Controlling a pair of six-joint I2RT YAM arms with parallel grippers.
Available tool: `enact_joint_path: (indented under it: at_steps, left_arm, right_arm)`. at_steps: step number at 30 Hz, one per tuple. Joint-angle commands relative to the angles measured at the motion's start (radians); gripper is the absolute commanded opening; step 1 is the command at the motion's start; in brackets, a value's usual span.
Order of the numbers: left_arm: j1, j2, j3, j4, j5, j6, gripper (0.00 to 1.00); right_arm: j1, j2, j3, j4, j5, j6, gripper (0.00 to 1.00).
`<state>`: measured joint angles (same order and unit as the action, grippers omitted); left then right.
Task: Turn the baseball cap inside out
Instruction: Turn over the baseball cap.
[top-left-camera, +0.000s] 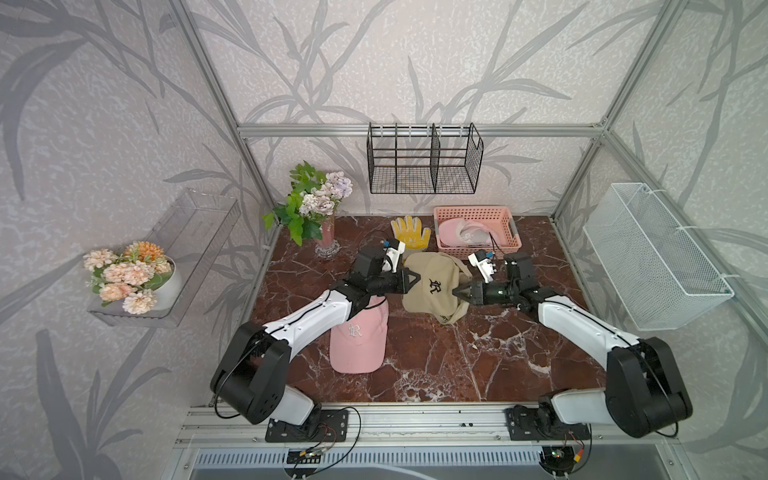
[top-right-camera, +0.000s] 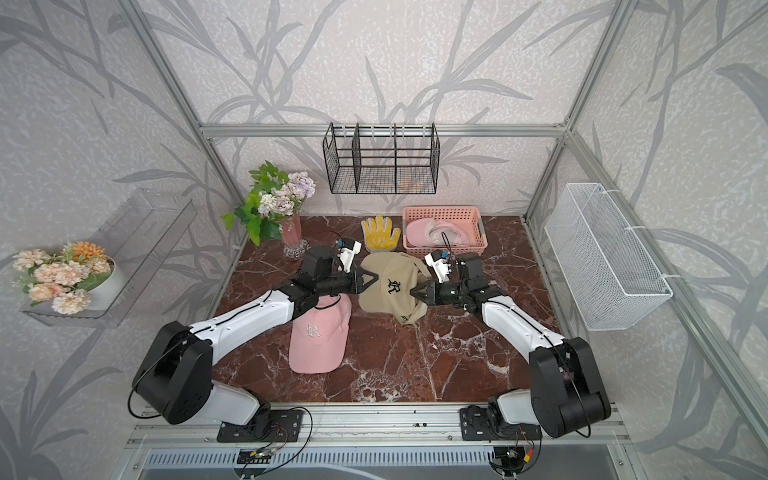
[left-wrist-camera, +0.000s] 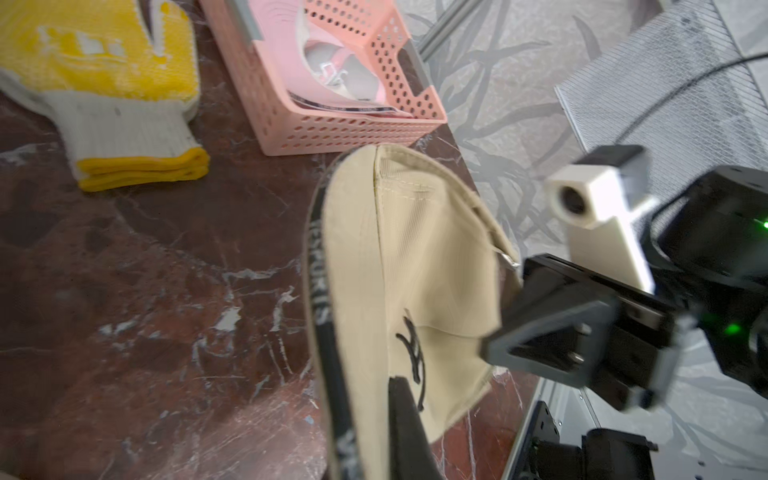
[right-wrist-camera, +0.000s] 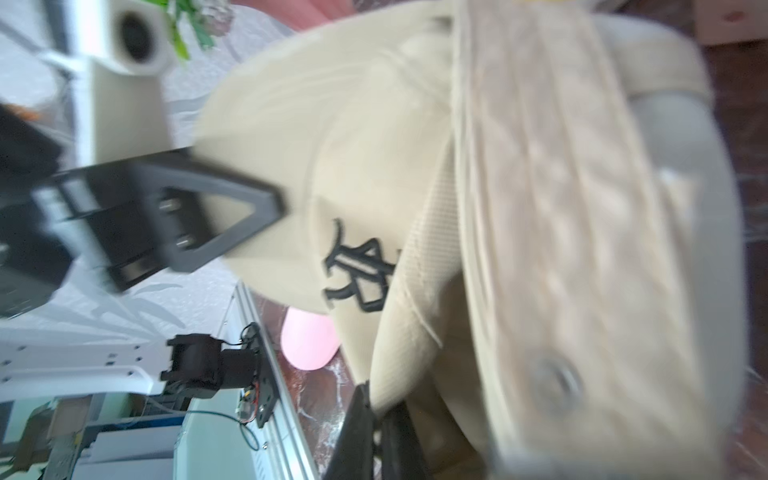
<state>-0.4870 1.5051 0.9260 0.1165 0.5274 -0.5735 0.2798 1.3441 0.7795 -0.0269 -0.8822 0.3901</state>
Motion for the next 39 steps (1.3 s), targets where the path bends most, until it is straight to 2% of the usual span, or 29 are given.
enact_joint_path:
  at_steps: [1, 3, 7, 10, 13, 14, 17, 18, 19, 22, 24, 27, 30, 31, 35, 39]
  left_arm:
    - [0.035, 0.036, -0.006, 0.094, 0.023, -0.042, 0.00]
    - [0.044, 0.040, -0.015, 0.115, 0.062, -0.045, 0.00]
    - [0.050, 0.013, -0.045, 0.141, 0.102, -0.036, 0.00]
    - [0.050, -0.009, -0.064, 0.156, 0.134, -0.044, 0.00]
    - [0.047, -0.043, -0.081, 0.186, 0.164, -0.089, 0.00]
    - [0.045, -0.061, -0.094, 0.206, 0.162, -0.110, 0.00]
    - [0.039, -0.103, -0.130, 0.275, 0.135, -0.187, 0.00]
    - [0.036, -0.110, -0.136, 0.289, 0.123, -0.219, 0.00]
    - [0.034, -0.113, -0.141, 0.310, 0.117, -0.253, 0.00]
    - [0.017, -0.107, -0.140, 0.347, 0.055, -0.388, 0.00]
    - [0.001, -0.099, -0.124, 0.344, 0.022, -0.458, 0.00]
    - [-0.048, -0.119, -0.096, 0.288, -0.114, -0.569, 0.00]
    - [-0.106, -0.146, -0.034, 0.120, -0.289, -0.644, 0.00]
    - [-0.117, -0.148, -0.011, 0.080, -0.315, -0.667, 0.00]
    - [-0.130, -0.148, 0.032, 0.012, -0.336, -0.785, 0.00]
    - [-0.143, -0.153, 0.054, -0.044, -0.371, -0.842, 0.00]
  right_arm:
    - [-0.005, -0.067, -0.034, 0.061, -0.190, 0.028, 0.00]
    - [-0.041, -0.092, -0.065, 0.145, -0.192, 0.093, 0.00]
    - [-0.165, -0.109, -0.183, 0.465, -0.187, 0.331, 0.00]
    - [-0.212, -0.114, -0.215, 0.494, -0.125, 0.366, 0.00]
    - [-0.202, -0.140, -0.191, 0.330, -0.034, 0.265, 0.00]
    - [-0.196, -0.150, -0.185, 0.293, -0.018, 0.239, 0.03]
    - [-0.173, -0.203, -0.171, 0.211, 0.061, 0.164, 0.21]
    - [-0.157, -0.228, -0.168, 0.181, 0.099, 0.126, 0.32]
    - [-0.132, -0.258, -0.167, 0.155, 0.155, 0.081, 0.38]
    - [-0.014, -0.353, -0.188, 0.141, 0.322, -0.121, 0.52]
    - [0.079, -0.402, -0.218, 0.170, 0.438, -0.265, 0.57]
    - [0.179, -0.445, -0.260, 0.233, 0.543, -0.438, 0.61]
    - [0.261, -0.463, -0.295, 0.298, 0.625, -0.581, 0.63]
    - [0.294, -0.464, -0.305, 0.315, 0.657, -0.641, 0.63]
    - [0.400, -0.430, -0.328, 0.371, 0.784, -0.843, 0.66]
    - [0.476, -0.382, -0.357, 0.483, 0.908, -0.965, 0.67]
